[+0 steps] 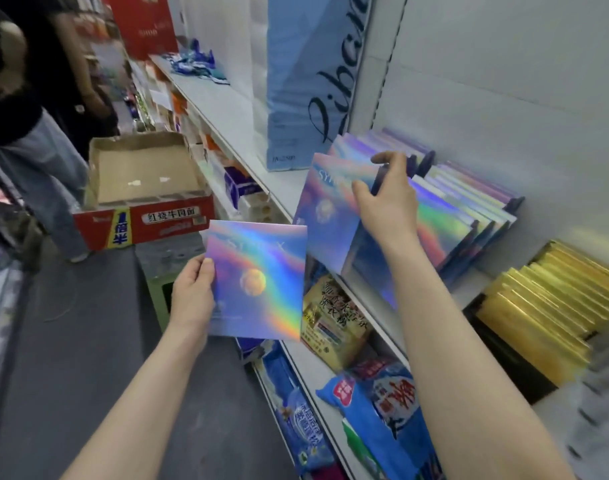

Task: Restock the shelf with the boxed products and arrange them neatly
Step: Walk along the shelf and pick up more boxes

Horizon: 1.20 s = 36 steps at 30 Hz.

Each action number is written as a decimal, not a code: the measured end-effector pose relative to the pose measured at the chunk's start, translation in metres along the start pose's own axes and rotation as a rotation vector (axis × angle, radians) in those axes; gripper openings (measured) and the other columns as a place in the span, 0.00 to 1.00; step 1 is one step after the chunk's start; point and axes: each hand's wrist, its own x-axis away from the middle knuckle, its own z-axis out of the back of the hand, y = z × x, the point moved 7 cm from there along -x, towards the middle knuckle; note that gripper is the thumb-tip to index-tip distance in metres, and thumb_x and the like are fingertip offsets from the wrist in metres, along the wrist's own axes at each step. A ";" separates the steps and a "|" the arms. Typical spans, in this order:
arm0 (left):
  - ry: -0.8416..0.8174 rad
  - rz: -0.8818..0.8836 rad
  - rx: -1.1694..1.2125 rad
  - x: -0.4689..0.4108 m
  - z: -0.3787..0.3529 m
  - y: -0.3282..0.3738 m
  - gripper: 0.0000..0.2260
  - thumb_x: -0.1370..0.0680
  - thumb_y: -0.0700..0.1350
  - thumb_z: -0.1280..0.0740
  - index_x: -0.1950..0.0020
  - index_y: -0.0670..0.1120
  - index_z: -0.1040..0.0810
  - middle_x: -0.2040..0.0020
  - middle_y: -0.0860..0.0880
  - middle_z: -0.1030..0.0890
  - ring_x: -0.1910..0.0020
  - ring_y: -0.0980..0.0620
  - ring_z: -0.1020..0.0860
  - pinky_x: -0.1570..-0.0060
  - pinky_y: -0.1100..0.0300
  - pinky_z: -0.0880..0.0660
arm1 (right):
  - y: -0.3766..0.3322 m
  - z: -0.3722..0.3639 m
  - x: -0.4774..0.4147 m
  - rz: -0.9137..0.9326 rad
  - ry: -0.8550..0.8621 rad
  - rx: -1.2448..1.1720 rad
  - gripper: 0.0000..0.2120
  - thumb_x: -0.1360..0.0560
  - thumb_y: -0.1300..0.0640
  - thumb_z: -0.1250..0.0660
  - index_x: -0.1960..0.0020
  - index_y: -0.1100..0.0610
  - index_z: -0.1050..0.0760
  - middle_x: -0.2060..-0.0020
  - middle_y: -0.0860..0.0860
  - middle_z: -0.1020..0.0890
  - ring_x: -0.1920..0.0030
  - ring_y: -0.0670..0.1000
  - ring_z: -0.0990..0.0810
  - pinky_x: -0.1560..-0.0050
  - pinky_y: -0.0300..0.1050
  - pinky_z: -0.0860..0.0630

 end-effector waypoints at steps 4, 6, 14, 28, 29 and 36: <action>-0.073 -0.004 0.014 -0.054 -0.021 -0.003 0.09 0.17 0.45 0.43 0.47 0.44 0.24 0.55 0.49 0.20 0.59 0.54 0.23 0.64 0.61 0.29 | 0.018 -0.038 -0.045 -0.061 0.006 0.076 0.16 0.24 0.57 0.33 0.38 0.53 0.33 0.64 0.49 0.26 0.61 0.54 0.26 0.58 0.47 0.33; -0.121 0.006 0.007 -0.084 -0.029 -0.006 0.08 0.17 0.45 0.42 0.48 0.46 0.24 0.55 0.50 0.20 0.59 0.54 0.23 0.66 0.61 0.30 | 0.027 -0.052 -0.055 -0.059 -0.022 0.208 0.19 0.25 0.57 0.31 0.37 0.51 0.33 0.49 0.53 0.26 0.53 0.57 0.25 0.54 0.49 0.29; -0.377 0.064 0.024 -0.181 -0.064 -0.011 0.10 0.17 0.46 0.42 0.54 0.48 0.24 0.55 0.46 0.21 0.58 0.49 0.24 0.58 0.57 0.28 | 0.032 -0.077 -0.075 -0.125 0.045 0.726 0.36 0.32 0.52 0.23 0.30 0.53 0.36 0.39 0.59 0.33 0.40 0.61 0.31 0.43 0.52 0.31; -0.719 -0.003 0.012 -0.218 -0.107 -0.004 0.07 0.18 0.43 0.40 0.52 0.47 0.23 0.57 0.50 0.20 0.62 0.55 0.24 0.62 0.65 0.27 | -0.006 -0.091 -0.074 0.080 0.320 0.713 0.20 0.27 0.54 0.29 0.38 0.58 0.27 0.43 0.56 0.24 0.44 0.59 0.26 0.42 0.54 0.29; -0.749 -0.015 0.023 -0.218 -0.113 0.000 0.06 0.19 0.45 0.38 0.52 0.47 0.23 0.57 0.50 0.20 0.60 0.55 0.24 0.60 0.63 0.28 | -0.008 -0.099 -0.068 0.041 0.216 0.551 0.18 0.25 0.50 0.31 0.38 0.56 0.26 0.45 0.54 0.23 0.45 0.56 0.24 0.43 0.51 0.28; -0.899 -0.183 0.070 -0.216 -0.162 0.039 0.13 0.22 0.46 0.37 0.38 0.48 0.25 0.43 0.51 0.20 0.50 0.61 0.23 0.48 0.65 0.27 | -0.010 -0.098 -0.065 -0.100 -0.009 0.285 0.13 0.25 0.55 0.28 0.41 0.53 0.23 0.48 0.44 0.20 0.47 0.41 0.25 0.49 0.32 0.32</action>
